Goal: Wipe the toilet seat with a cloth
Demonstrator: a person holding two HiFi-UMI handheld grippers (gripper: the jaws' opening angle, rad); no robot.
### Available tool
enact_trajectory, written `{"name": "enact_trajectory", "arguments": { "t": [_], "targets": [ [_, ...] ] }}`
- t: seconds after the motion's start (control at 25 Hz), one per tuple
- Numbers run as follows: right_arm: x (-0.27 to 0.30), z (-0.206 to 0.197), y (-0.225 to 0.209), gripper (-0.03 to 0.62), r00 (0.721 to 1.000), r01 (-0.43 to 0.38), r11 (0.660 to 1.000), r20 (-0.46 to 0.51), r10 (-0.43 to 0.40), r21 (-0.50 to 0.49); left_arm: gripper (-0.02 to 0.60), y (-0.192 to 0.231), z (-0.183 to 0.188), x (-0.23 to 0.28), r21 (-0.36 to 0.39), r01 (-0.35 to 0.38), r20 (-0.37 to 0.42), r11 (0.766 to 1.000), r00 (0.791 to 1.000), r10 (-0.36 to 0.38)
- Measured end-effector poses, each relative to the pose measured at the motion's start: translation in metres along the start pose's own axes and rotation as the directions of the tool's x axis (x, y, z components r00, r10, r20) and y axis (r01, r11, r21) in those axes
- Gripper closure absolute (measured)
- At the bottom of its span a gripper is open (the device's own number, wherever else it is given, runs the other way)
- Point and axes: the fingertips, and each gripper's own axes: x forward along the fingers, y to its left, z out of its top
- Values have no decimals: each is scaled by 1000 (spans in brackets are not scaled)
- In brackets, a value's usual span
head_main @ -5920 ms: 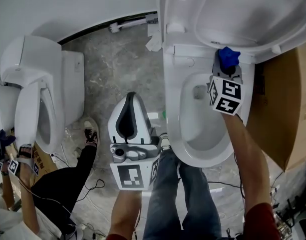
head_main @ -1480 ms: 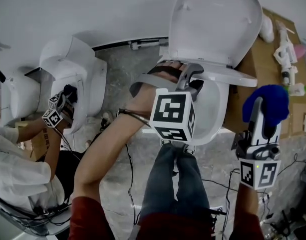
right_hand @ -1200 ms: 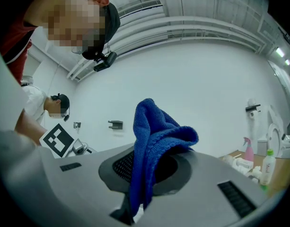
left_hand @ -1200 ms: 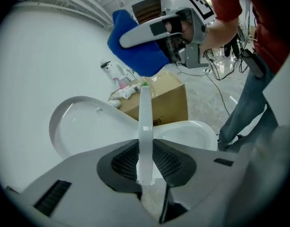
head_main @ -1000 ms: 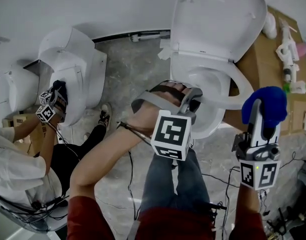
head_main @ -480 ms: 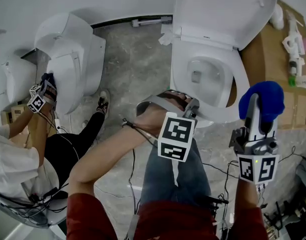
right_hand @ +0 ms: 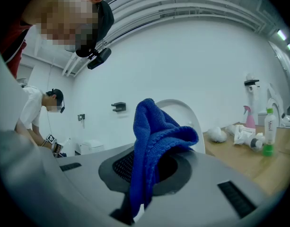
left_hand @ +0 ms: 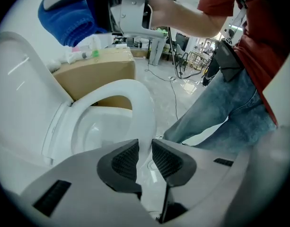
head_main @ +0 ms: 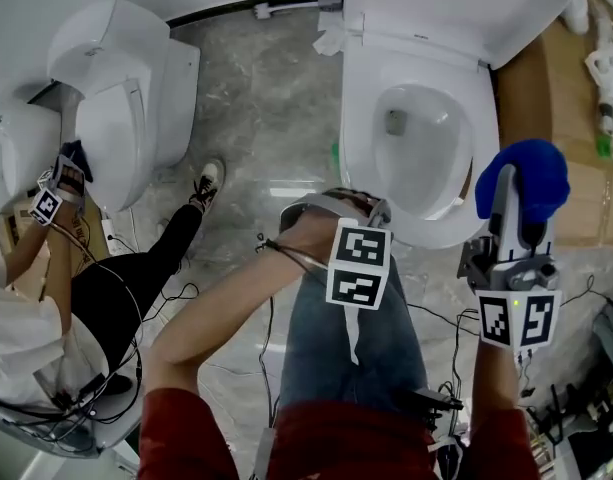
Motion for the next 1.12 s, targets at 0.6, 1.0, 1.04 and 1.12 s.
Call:
{"name": "enact_trajectory", "arguments": {
  "t": [0.6, 1.0, 1.04, 1.12],
  "targets": [
    [38, -131, -43, 540, 981, 49, 999, -185, -51, -15, 496, -23, -55, 133, -179, 12, -18, 984, 1000, -15],
    [58, -179, -53, 540, 962, 59, 998, -267, -59, -8, 515, -18, -78, 182, -258, -50, -63, 965, 997, 35],
    [60, -182, -53, 540, 961, 55, 998, -270, -56, -11, 515, -18, -79, 183, -264, -53, -61, 963, 997, 38],
    [65, -188, -55, 540, 959, 50, 999, -277, -52, -16, 517, -16, -79, 184, -285, -58, -50, 957, 998, 46]
  ]
}}
